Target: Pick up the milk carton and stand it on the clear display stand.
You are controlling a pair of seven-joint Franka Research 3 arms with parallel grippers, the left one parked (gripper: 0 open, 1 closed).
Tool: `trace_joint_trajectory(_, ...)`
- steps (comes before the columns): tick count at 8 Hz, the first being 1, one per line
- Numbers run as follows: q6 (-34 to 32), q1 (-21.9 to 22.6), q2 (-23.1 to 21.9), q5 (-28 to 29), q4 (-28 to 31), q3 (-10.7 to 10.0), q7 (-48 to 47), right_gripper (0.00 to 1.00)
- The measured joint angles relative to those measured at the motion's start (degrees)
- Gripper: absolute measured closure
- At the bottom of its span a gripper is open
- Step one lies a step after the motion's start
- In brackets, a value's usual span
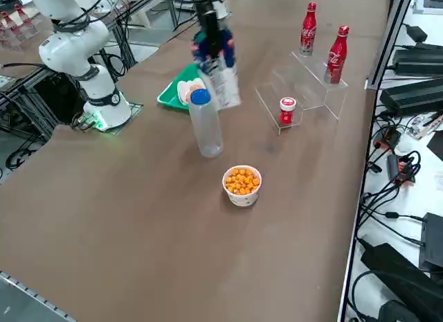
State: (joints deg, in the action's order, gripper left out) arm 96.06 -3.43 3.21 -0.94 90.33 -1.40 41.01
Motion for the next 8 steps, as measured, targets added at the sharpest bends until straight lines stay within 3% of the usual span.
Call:
trace_joint_trajectory(2, 0.38, 8.61, 4.39, 0.06, -3.63, 0.13, -9.66, 0.58)
trace_joint_trajectory(4, 0.89, 15.31, 12.37, -0.01, -11.69, 0.12, -18.02, 0.58)
trace_joint_trajectory(6, 1.05, 19.08, 19.94, -0.05, -19.18, 0.01, -24.25, 0.58)
trace_joint_trajectory(8, 1.89, 22.29, 24.73, -0.88, -21.74, -0.24, -28.82, 0.58)
